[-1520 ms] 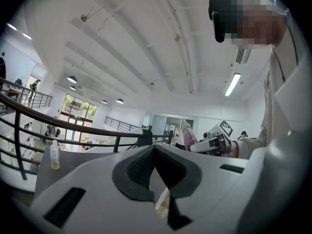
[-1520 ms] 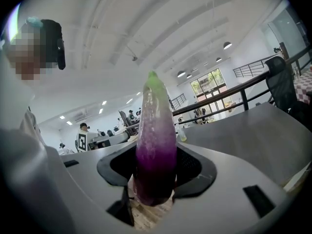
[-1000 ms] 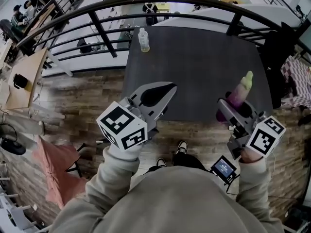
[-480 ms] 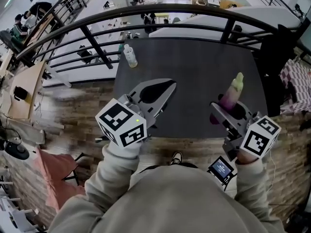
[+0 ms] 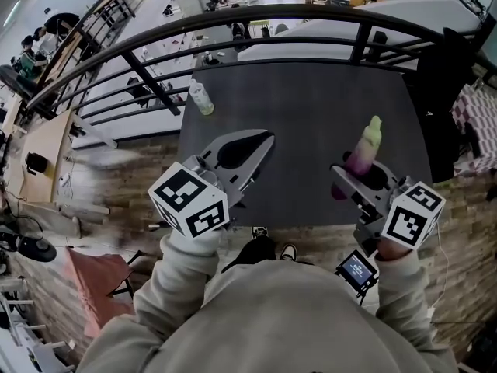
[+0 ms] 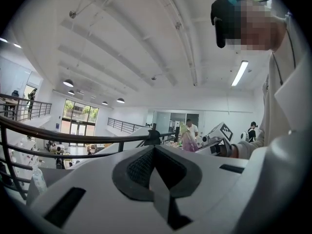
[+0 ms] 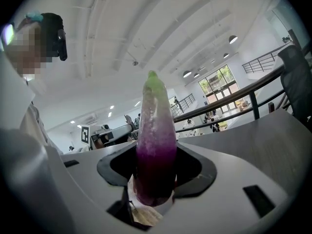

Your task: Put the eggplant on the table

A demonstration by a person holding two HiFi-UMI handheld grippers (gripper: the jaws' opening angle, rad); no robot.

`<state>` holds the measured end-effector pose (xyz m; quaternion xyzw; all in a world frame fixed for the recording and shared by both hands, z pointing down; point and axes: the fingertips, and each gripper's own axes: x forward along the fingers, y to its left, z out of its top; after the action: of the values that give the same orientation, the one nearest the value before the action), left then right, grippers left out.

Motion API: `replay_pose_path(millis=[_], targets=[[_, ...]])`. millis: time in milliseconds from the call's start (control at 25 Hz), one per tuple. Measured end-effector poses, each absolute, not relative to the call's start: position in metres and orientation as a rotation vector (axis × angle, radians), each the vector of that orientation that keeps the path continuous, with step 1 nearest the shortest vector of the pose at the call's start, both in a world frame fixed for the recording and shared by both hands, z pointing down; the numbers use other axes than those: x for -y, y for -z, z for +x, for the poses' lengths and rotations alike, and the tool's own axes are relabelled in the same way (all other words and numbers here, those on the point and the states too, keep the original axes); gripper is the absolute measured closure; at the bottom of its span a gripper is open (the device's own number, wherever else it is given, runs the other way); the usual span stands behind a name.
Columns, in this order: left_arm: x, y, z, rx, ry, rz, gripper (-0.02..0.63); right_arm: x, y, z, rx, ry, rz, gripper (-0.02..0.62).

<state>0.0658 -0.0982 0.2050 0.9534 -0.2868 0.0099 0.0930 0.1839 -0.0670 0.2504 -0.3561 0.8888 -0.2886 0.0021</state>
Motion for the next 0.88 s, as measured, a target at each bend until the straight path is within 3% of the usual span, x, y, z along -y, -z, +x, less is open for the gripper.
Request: replay_pose_path(millis=[400, 880], targets=[[0.162, -0.202, 0.072, 0.774, 0.003, 2.886, 0.604, 0.122, -0.253, 0.176, -2.798, 0.915, -1.154, 0.376], [0.24, -0.223, 0.012, 0.74, 0.002, 2.882, 0.604, 0.209, -0.254, 0.109, -2.846, 0.931, -1.178, 0.377]])
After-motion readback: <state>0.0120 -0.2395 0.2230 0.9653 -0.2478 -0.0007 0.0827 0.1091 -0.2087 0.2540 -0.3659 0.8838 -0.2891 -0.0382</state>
